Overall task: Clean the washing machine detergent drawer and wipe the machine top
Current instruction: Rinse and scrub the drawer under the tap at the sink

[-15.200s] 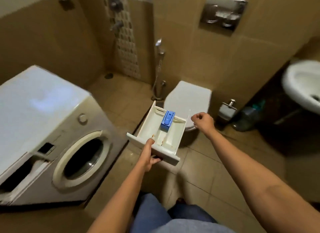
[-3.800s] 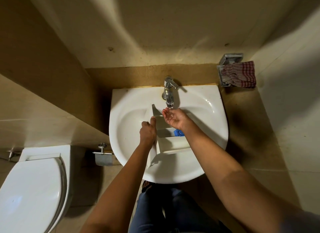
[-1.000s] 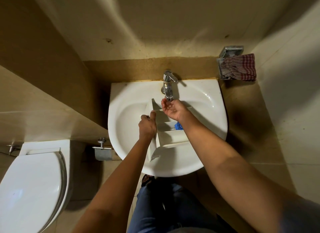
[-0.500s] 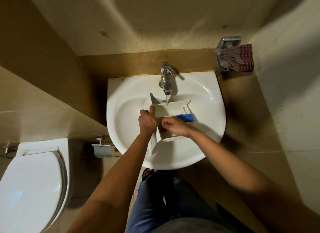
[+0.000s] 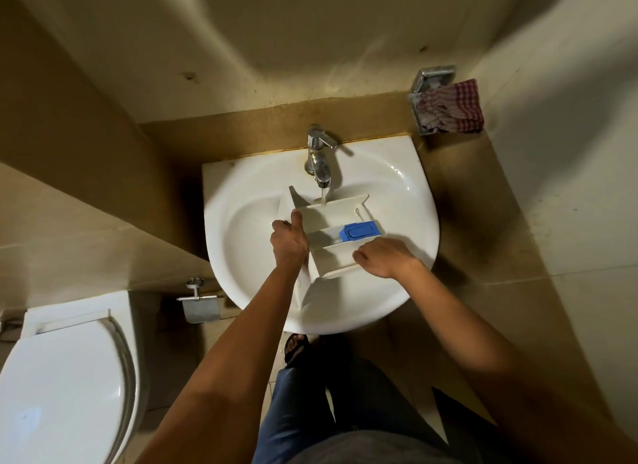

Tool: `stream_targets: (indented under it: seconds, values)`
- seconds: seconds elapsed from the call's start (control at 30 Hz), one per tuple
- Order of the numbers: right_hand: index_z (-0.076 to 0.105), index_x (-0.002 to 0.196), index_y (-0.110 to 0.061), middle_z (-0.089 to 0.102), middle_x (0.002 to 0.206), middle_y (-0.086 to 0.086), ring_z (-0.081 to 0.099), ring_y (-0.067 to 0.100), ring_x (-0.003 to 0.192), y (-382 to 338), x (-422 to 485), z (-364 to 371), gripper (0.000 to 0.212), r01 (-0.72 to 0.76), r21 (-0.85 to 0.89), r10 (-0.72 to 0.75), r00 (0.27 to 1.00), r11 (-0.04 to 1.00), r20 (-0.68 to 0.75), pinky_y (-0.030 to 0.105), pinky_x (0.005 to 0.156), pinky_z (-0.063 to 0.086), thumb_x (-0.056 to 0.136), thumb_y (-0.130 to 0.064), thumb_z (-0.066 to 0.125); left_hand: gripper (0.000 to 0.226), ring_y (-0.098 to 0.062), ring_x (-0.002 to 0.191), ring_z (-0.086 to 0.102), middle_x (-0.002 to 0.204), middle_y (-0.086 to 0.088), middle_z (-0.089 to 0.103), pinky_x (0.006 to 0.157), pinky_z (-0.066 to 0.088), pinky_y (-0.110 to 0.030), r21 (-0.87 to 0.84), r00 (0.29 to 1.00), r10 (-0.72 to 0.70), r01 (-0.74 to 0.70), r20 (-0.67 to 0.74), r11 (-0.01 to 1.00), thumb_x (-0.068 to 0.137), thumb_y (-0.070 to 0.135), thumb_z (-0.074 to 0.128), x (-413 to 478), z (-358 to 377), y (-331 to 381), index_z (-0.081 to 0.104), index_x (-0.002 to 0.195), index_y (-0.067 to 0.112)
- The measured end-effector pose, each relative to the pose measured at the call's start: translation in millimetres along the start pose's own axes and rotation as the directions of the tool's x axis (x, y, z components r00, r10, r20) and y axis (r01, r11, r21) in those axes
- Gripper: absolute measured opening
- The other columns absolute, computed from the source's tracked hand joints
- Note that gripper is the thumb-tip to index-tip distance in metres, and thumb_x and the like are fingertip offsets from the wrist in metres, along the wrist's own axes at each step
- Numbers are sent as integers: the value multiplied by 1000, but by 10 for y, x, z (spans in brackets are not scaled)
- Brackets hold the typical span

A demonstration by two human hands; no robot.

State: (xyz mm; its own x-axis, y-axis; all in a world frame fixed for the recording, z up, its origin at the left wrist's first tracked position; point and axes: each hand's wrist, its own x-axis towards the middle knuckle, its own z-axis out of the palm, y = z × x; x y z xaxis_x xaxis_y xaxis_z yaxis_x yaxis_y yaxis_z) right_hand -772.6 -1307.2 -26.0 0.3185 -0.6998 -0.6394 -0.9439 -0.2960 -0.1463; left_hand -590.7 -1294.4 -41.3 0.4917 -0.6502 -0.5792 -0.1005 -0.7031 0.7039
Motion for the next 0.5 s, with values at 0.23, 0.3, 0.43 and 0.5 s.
stream_targets:
  seconds: [0.23,0.3,0.43,0.5]
  values:
    - [42,57,-20,50,64,3,52,24,68,-318,-121,106,42,215,223,-215,976,951,-25,31,61,36,97,-33,35,58,-39,112,53,124,-22,56,95,41,-40,-4,1000,-8,8,-1,1000,99,52,37,20,-1,-4,48,122,-1]
    - [46,63,-15,49,65,4,52,25,69,-140,-73,-13,41,146,12,-146,989,989,4,30,60,34,96,-36,33,58,-39,112,53,124,-22,56,96,41,-40,-1,1000,-14,14,5,1000,99,52,36,26,-2,-6,47,122,0]
    - [58,69,-4,60,71,9,55,21,66,61,144,-216,38,4,324,31,994,946,-104,34,58,40,93,-30,44,57,-39,111,54,123,-21,57,96,42,-42,2,1000,-22,22,3,1000,99,52,36,41,10,-14,47,121,1]
    - [65,73,-2,68,77,11,62,17,68,-29,319,-256,31,60,828,154,973,558,-174,34,69,51,93,-20,51,57,-38,110,54,123,-21,57,96,42,-42,10,1000,-18,18,1,1000,99,53,36,48,15,-22,47,121,1]
